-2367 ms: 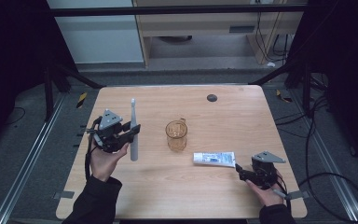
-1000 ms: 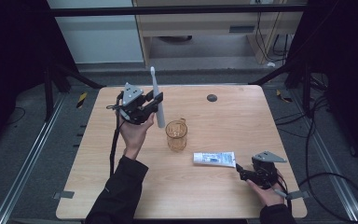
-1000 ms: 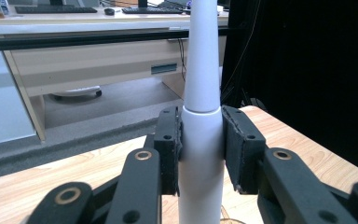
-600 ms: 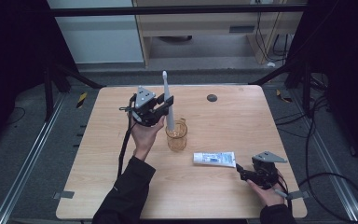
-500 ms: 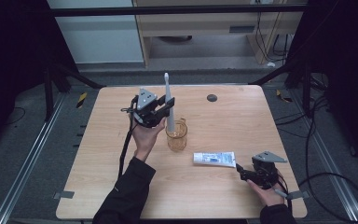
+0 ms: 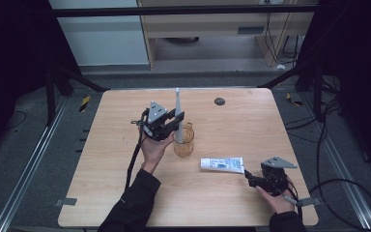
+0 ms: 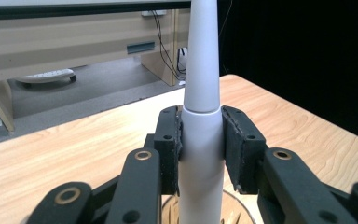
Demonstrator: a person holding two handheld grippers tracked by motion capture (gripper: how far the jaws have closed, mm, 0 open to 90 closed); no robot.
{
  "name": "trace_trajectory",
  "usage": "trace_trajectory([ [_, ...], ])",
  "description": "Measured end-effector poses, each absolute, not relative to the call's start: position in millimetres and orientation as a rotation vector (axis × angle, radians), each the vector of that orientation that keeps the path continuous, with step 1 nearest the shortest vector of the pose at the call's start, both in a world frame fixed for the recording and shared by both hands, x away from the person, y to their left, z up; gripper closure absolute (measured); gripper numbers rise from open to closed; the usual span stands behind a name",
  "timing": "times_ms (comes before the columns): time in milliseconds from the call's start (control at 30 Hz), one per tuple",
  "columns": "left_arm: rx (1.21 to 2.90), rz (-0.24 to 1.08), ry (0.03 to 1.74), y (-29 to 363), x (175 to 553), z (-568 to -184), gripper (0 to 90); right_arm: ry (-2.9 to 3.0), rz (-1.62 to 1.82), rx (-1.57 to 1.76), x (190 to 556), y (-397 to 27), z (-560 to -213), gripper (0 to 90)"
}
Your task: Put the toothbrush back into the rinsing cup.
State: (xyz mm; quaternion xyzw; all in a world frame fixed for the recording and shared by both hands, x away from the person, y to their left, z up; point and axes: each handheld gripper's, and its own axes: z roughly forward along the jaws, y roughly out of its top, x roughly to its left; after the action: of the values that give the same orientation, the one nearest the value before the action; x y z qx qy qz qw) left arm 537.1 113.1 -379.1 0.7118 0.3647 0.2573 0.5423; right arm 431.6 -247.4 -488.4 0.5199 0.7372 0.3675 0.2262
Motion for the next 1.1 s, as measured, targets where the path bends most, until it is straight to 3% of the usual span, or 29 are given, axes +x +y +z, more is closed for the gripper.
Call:
trace_trajectory([
  [1100,1.739,0.621,0.859,116.5,523.4,-424.7,67.6,2.032,1.008,1.433,431.7,-245.6,-489.1,28.6],
])
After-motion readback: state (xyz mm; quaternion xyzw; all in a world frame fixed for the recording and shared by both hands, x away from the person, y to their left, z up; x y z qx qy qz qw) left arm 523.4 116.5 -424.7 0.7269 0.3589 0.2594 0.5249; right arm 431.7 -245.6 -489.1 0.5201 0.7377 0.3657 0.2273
